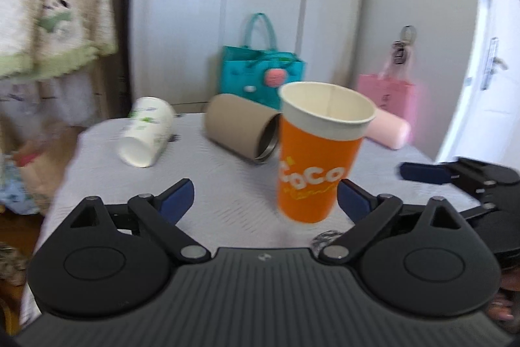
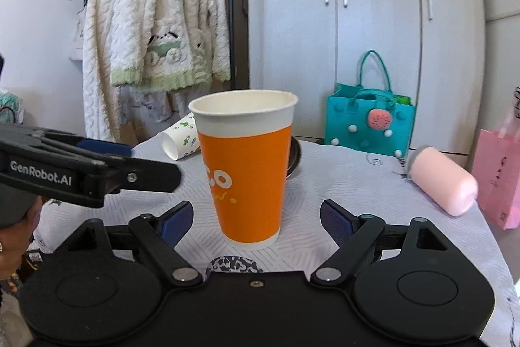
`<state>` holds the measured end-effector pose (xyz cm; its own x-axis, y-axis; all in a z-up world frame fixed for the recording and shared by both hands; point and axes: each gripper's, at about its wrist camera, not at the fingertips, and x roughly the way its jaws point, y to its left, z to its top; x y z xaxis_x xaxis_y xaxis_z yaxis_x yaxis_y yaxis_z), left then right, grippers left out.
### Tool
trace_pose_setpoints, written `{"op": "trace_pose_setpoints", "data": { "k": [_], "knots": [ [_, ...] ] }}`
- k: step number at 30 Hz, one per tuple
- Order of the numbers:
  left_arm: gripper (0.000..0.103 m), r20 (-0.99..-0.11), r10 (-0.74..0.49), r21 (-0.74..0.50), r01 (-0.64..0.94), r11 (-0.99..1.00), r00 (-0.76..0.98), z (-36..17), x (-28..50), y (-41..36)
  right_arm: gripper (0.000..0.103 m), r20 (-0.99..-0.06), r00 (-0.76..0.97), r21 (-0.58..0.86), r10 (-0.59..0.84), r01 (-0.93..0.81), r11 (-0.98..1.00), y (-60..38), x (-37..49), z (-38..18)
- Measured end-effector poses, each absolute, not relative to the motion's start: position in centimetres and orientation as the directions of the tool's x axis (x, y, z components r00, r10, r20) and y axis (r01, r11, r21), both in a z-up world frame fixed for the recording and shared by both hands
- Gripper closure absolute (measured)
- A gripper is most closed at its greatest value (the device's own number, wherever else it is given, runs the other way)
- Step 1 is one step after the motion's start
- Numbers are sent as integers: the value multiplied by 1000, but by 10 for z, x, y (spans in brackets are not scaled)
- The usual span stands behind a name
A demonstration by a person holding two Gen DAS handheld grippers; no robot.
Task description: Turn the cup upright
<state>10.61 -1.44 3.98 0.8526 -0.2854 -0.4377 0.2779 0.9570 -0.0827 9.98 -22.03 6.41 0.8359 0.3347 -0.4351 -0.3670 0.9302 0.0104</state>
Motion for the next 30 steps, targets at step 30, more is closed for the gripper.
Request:
{"op": "trace_pose_setpoints", "data": {
  "k": [30],
  "knots": [
    [0,-411,-117,-35,112,993,904,65,3,-3,0,-344,925,23,164,-166,986,-243,-7,90]
  ]
}}
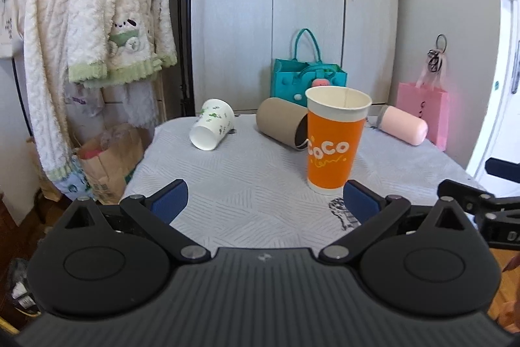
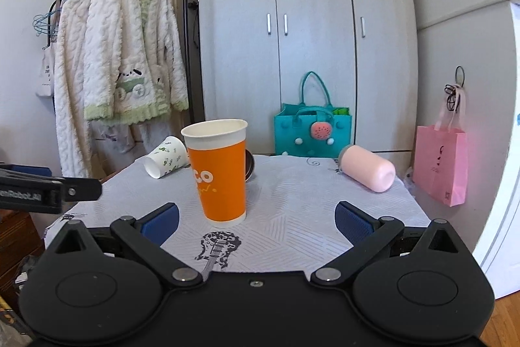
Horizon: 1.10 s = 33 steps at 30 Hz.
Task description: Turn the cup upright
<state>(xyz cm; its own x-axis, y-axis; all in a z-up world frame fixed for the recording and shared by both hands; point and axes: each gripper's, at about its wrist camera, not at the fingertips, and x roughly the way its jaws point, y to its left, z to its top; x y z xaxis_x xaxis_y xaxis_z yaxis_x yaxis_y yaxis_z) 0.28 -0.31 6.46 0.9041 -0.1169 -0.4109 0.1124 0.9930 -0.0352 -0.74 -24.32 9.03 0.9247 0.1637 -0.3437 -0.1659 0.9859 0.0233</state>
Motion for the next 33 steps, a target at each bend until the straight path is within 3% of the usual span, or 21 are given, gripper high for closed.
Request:
{"op": "trace_pose_setpoints", "data": {
  "k": [17,33],
  "knots": [
    [0,-426,-90,-119,43,992,900,52,0,11,0,-337,936,-21,99,-113,993,-226,-7,90],
    [0,-412,-50,-44,35,998,910,44,4,1,0,-385,923,-45,-8,-10,999,-228,3,81]
  ]
}}
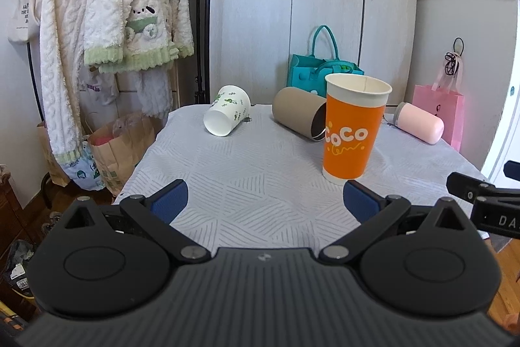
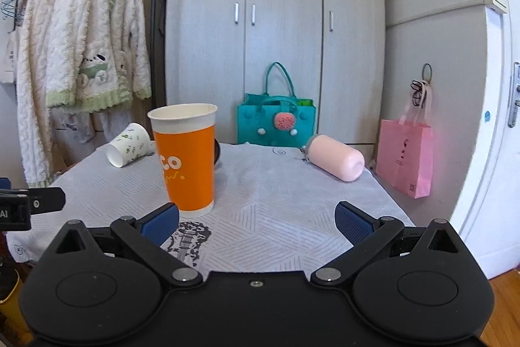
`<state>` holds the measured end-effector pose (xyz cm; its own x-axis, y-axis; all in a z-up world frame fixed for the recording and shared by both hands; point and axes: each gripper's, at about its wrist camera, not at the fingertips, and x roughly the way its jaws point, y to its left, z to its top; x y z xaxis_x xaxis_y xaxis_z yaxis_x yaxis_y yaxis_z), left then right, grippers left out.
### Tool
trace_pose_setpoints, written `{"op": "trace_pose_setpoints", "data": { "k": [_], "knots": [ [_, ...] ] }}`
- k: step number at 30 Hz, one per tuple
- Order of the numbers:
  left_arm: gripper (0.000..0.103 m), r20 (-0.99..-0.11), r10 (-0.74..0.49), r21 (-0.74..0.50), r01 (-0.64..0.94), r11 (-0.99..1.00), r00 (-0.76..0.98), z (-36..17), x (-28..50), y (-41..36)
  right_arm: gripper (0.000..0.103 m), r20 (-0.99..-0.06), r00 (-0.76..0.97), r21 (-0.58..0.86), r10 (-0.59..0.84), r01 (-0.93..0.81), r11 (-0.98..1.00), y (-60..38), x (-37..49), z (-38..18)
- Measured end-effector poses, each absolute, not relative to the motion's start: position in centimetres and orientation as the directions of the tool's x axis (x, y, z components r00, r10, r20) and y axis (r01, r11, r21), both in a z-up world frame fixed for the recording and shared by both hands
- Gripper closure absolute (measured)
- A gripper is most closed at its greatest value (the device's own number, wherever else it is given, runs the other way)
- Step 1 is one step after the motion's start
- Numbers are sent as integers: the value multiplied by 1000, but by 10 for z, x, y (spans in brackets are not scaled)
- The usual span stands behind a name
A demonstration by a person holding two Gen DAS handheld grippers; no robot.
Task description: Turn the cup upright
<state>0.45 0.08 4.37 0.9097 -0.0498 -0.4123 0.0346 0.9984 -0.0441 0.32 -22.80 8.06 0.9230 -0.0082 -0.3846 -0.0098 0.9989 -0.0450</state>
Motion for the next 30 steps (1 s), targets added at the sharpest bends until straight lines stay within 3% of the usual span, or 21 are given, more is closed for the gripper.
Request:
{"op": "trace_pose_setpoints", "data": {
  "k": [30],
  "knots": [
    [0,-391,-28,23,41,999,920,40,4,-9,0,-370,927,-72,-57,33,997,-221,0,82]
  ]
}}
